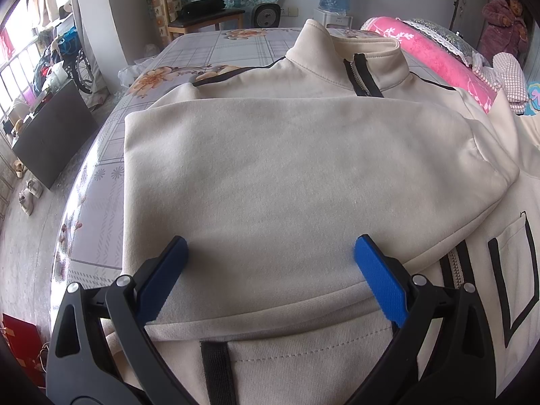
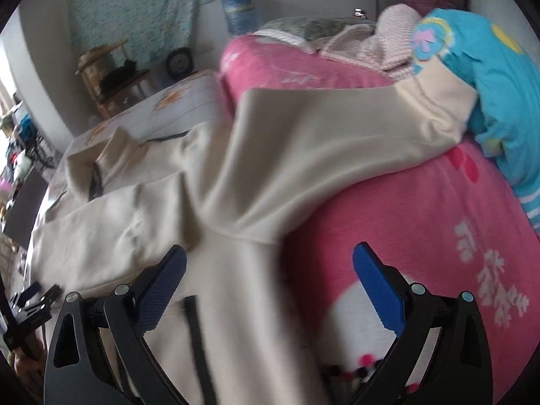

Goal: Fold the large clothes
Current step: 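Move the right tool to the other sleeve on the pink bedding and grasp its cuff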

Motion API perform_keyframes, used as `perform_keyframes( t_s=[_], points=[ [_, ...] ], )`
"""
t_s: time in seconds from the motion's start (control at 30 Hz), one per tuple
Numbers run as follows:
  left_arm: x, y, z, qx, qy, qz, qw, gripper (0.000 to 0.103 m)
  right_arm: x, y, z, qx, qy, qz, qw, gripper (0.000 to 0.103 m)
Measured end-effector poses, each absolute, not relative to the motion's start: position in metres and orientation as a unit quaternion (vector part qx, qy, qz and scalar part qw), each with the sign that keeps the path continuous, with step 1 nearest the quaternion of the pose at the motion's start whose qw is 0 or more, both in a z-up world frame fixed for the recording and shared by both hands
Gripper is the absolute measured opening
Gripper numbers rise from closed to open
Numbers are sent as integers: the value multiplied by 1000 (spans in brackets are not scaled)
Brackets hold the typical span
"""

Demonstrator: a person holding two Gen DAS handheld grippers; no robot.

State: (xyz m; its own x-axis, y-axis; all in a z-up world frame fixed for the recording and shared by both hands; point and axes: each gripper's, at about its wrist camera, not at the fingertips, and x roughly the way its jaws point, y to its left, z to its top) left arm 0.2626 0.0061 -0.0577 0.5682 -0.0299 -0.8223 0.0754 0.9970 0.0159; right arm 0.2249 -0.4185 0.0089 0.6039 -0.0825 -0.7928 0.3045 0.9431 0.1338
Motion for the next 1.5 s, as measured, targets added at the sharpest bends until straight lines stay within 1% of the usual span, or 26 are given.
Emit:
perform_keyframes(
  t_s=[0.03,0.2,0.33,0.43,0.53,0.6,0.77,0.83,0.87,0.9,0.93,1.0,1.13,1.23,1.5],
  points=[
    [263,6,-58,25,464,-30,885,96,222,-440,9,142,424,-127,885,92],
    [263,6,-58,25,463,-30,885,96,209,-542,-1,237,386,-221,864,79],
    [263,5,-58,24,463,-27,886,96,212,-594,-8,296,336,-265,854,77],
    [264,5,-57,24,462,-26,886,96,226,-617,-14,323,310,-279,849,73],
    [264,5,-57,24,462,-26,886,96,245,-635,-26,346,297,-293,840,65],
    [264,5,-57,24,462,-26,886,96,256,-642,-35,357,293,-302,834,58],
    [264,5,-57,24,462,-25,886,96,280,-654,-49,369,281,-321,826,55],
    [264,5,-57,24,462,-25,886,96,285,-653,-52,362,285,-327,825,46],
    [265,5,-57,24,462,-25,886,96,285,-653,-52,362,284,-329,825,36],
    [264,5,-57,24,462,-26,886,96,284,-654,-53,368,281,-329,823,23],
    [265,5,-57,24,462,-26,886,96,281,-655,-52,374,276,-329,822,17],
    [264,5,-58,24,462,-26,886,96,277,-656,-51,386,266,-322,822,11],
    [264,5,-58,24,462,-26,886,96,281,-644,-33,347,272,-317,840,9],
    [264,5,-58,24,462,-26,886,96,284,-629,-9,318,263,-302,859,8],
    [264,5,-58,24,461,-26,886,96,296,-571,75,238,230,-251,910,8]
  ],
)
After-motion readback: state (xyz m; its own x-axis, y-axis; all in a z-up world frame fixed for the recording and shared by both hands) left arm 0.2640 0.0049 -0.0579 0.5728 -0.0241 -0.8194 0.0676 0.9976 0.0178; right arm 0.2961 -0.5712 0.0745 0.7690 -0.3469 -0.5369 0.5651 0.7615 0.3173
